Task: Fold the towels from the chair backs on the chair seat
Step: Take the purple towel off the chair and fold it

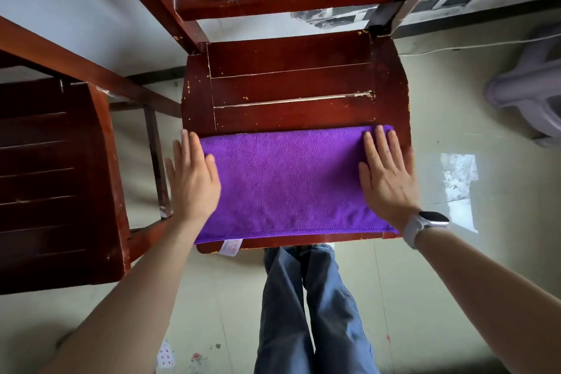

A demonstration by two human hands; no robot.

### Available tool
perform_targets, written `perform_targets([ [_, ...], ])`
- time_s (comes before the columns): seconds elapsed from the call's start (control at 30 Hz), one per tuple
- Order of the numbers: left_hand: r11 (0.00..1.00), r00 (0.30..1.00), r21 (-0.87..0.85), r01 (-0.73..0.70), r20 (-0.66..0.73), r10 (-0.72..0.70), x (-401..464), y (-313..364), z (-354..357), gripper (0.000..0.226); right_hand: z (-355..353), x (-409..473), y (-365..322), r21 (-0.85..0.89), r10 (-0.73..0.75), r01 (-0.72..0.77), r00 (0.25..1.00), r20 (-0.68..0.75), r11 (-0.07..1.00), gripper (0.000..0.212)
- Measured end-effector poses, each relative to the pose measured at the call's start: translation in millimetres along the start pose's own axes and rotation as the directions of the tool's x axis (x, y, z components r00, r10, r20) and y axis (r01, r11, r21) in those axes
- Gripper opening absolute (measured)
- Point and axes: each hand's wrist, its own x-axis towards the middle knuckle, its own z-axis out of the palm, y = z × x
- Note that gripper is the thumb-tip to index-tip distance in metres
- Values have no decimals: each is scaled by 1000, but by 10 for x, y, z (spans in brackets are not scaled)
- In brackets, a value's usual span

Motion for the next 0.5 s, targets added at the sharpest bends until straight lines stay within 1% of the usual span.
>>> perform_targets([
  [0.03, 999, 1000, -38, 6, -18, -7, 46, -45, -28, 46, 32, 12, 1, -31, -1, 2, 999, 34, 1000, 60],
  [0.07, 998, 999, -58, -18, -44, 15, 86, -92, -64, 43, 58, 17, 12, -50, 2, 1, 998, 58, 999, 60],
  [0.17, 995, 990, -22, -93, -112, 90, 195, -221, -204, 33, 37, 13, 39, -33, 5, -2, 996, 86, 999, 61],
  [0.27, 989, 989, 62, -133, -59, 136, 282, -268, -316, 28, -43, 23, 88, -14, -13, 14, 996, 86, 1000, 60],
  [0.33, 996, 997, 46, -77, -14, 77, 332, -254, -362, 27, -72, 31, 134, -19, -30, 32, 995, 97, 999, 57],
  [0.4, 997, 1000, 70, 24, 5, -24, 367, -238, -376, 32, -91, 49, 159, 17, -44, 43, 995, 92, 999, 56],
  [0.47, 992, 995, 82, 98, -6, -98, 366, -221, -363, 35, -120, 76, 162, 101, -23, 22, 1000, 9, 995, 55],
  [0.5, 989, 990, 58, 137, -33, -135, 348, -203, -356, 34, -136, 90, 158, 148, 23, -15, 998, -54, 989, 52],
])
